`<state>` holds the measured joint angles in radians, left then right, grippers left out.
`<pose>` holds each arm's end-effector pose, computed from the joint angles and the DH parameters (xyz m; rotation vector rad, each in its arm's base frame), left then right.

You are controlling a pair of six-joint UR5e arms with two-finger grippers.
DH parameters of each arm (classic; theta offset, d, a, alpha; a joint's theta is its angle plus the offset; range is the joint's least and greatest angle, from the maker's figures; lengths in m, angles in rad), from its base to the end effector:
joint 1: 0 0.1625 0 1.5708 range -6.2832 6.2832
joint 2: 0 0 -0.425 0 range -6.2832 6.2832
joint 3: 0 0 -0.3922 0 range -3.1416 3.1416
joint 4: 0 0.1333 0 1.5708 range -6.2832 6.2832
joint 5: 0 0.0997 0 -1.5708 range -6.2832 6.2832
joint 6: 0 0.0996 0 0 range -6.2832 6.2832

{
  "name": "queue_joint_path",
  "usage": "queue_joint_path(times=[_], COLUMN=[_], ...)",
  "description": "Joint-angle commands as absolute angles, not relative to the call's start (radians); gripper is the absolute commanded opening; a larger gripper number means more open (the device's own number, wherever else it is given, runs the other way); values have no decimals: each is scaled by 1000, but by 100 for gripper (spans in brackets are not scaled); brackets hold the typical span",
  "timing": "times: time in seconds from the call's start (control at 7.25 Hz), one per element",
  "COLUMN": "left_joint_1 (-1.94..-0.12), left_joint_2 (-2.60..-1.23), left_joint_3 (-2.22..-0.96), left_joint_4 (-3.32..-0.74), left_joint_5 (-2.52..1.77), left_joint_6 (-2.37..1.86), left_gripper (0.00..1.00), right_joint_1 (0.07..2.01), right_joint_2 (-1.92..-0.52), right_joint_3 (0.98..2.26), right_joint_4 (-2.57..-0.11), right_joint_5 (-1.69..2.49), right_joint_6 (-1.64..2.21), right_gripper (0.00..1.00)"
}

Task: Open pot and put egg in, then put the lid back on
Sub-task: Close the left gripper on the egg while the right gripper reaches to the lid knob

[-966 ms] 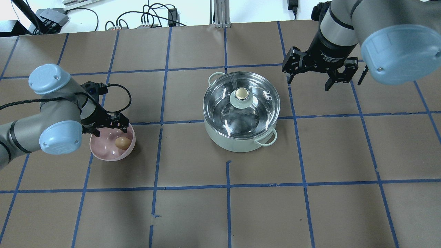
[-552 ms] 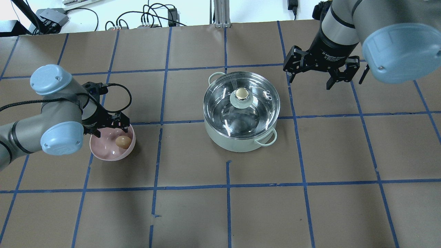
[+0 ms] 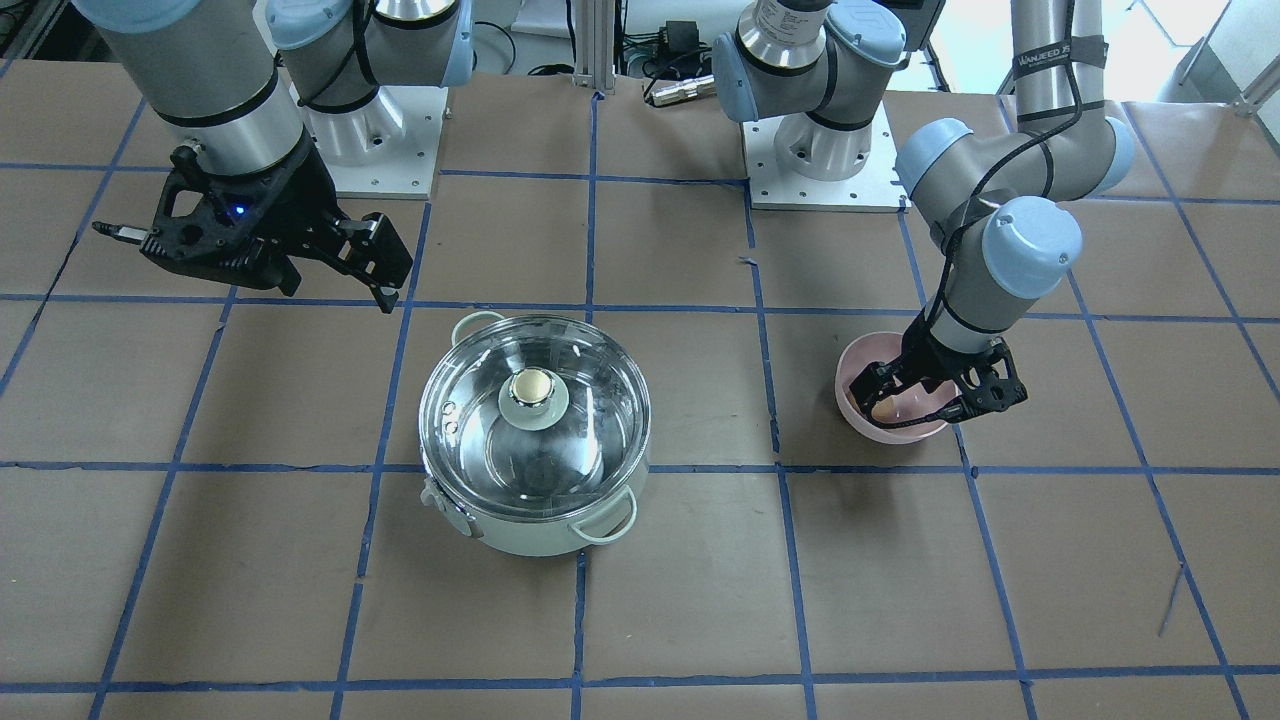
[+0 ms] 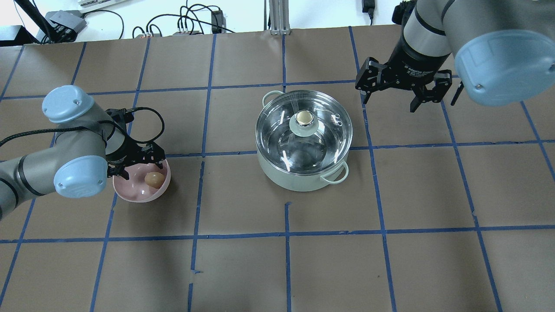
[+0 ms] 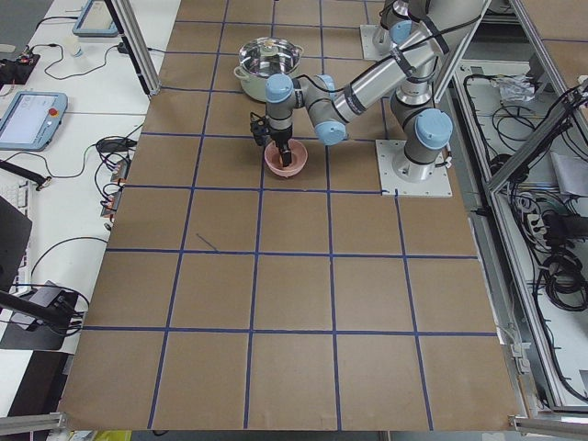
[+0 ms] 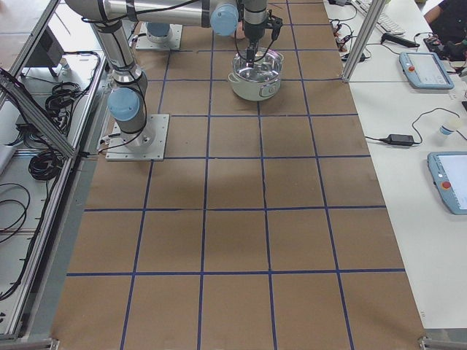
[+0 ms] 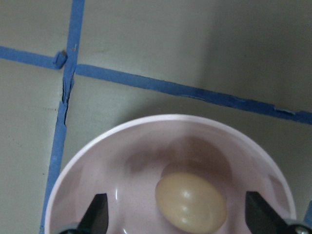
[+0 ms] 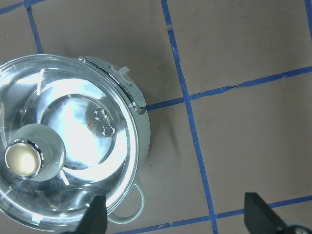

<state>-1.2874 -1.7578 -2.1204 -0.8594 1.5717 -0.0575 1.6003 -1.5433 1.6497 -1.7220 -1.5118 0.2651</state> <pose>0.0026 -0.4853 0.2145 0.5325 -3.0939 -0.0395 0.1540 -0.5014 0.4508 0.3595 3.0551 -0.0549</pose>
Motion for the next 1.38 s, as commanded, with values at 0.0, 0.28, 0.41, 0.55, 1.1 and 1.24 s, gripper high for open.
queue_joint_path(times=[0.0, 0.28, 0.41, 0.55, 1.1, 1.24], left_joint_1=[-1285, -1285, -1289, -1290, -1290, -1290], left_joint_2=[-1758, -1759, -1761, -1763, -1779, -1790], left_joint_3=[-2121, -2123, -2123, -2123, -2138, -2141], left_joint_4=[-870, -873, -876, -877, -879, -874], left_joint_5=[1572, 1577, 1580, 1582, 1569, 1569], left_joint_6=[-209, -297, -383, -449, -488, -488], left_gripper=[100, 100, 100, 100, 100, 100], right_joint_1=[1649, 1783, 1807, 1809, 1884, 1884], right_joint_2=[-1514, -1451, -1412, -1387, -1318, -1304], right_joint_3=[1649, 1649, 1649, 1649, 1663, 1678], right_joint_4=[-1802, -1923, -2012, -2049, -2095, -2135], right_joint_5=[-1506, -1511, -1505, -1505, -1509, -1509], right_joint_6=[316, 391, 390, 393, 445, 418], right_gripper=[100, 100, 100, 100, 100, 99])
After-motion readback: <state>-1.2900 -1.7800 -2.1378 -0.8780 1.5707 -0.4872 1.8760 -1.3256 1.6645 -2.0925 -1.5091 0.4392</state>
